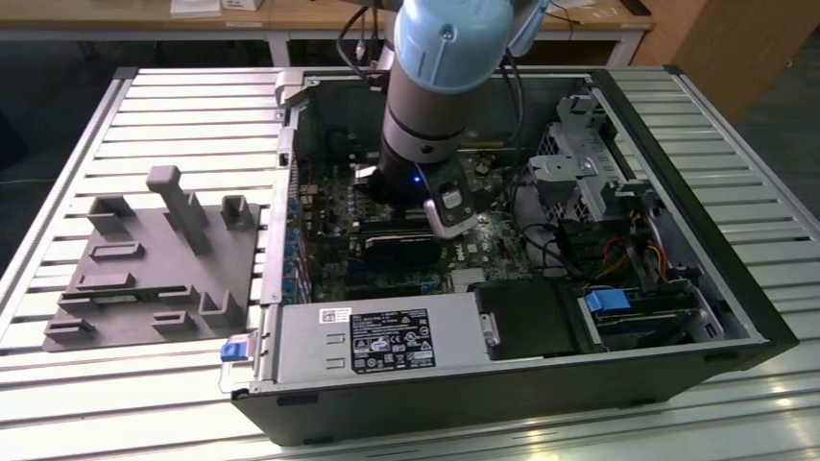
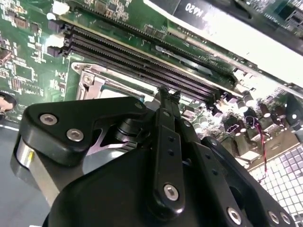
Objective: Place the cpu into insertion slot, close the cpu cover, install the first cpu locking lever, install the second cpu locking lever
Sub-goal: 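Install the second cpu locking lever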
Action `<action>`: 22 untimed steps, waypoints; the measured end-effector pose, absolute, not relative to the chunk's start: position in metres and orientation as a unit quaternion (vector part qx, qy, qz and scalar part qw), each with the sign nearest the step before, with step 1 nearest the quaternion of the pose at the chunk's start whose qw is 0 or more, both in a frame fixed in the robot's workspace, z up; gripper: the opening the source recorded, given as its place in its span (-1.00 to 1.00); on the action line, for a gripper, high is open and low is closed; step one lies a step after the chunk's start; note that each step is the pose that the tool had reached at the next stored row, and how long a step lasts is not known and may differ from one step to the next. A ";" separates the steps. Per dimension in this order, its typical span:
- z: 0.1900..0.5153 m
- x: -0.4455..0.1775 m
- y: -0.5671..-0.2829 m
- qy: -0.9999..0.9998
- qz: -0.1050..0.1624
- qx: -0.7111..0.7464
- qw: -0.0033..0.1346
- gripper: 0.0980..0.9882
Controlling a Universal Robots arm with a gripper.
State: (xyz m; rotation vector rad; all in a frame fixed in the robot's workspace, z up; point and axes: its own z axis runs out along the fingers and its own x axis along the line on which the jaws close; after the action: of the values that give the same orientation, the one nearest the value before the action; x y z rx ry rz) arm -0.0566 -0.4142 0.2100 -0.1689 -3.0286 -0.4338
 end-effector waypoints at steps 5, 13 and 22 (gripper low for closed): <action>0.204 -0.057 -0.419 -0.986 -0.150 -0.054 0.039 -0.99; 0.201 -0.059 -0.426 -0.981 -0.182 -0.050 0.041 -0.99; 0.198 -0.069 -0.429 -0.980 -0.190 -0.050 0.042 -0.99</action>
State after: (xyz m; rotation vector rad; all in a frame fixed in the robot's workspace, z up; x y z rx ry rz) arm -0.0686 -0.4295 0.1984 -0.1525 -2.9986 -0.5812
